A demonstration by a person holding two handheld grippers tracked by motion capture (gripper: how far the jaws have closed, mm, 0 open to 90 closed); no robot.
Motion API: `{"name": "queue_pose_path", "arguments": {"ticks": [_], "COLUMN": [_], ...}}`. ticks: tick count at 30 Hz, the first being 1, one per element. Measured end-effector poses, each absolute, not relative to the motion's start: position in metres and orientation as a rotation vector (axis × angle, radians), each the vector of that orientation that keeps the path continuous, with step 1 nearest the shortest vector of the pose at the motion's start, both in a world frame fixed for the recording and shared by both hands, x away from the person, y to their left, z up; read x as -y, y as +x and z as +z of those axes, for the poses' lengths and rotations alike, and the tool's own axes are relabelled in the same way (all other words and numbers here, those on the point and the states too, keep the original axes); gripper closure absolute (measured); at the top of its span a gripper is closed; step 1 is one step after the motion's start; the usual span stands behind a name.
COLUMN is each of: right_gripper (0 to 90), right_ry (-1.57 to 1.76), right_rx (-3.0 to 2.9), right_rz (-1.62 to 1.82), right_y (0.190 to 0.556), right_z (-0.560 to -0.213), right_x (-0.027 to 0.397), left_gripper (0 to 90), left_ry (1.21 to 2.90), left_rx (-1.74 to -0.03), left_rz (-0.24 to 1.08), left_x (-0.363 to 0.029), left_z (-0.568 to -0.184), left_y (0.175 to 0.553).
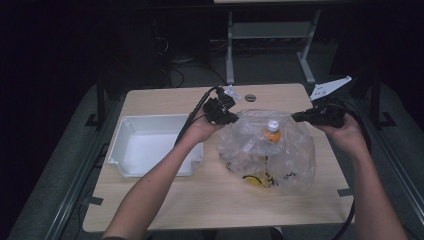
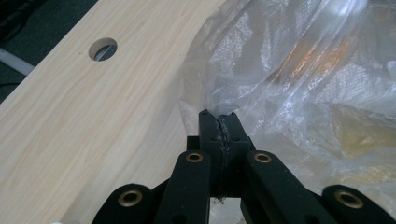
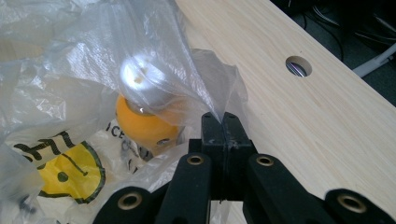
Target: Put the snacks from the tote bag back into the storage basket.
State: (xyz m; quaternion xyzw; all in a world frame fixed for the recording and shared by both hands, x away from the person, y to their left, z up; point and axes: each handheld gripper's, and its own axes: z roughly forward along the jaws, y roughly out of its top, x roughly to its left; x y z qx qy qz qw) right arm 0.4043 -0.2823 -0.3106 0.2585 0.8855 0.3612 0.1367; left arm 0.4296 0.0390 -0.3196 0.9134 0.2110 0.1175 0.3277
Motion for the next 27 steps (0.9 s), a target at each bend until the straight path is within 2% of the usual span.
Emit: {"name": "queue_pose_path", "arguments": {"ticks": [12,27], "right_gripper": [89.9,89.9], "right_ry": [0.830,0.910], "right_rx": [-2.572,-2.601], "right_rz": [1.036,1.026], "right_y": [0.416,0.417], "right_z": [-0.320,-0.354], "right_x": [0.282,0.282], "left_gripper": [90.0,89.9], "left_ry": [2.415,2.454], "left_rx": [-0.594,-0.627], "left_rz": [0.294,0.279], "left_x": [-0.033,-0.029], "left_z": [-0.333,-0.356], "left_y": [0.437,0.442]}}
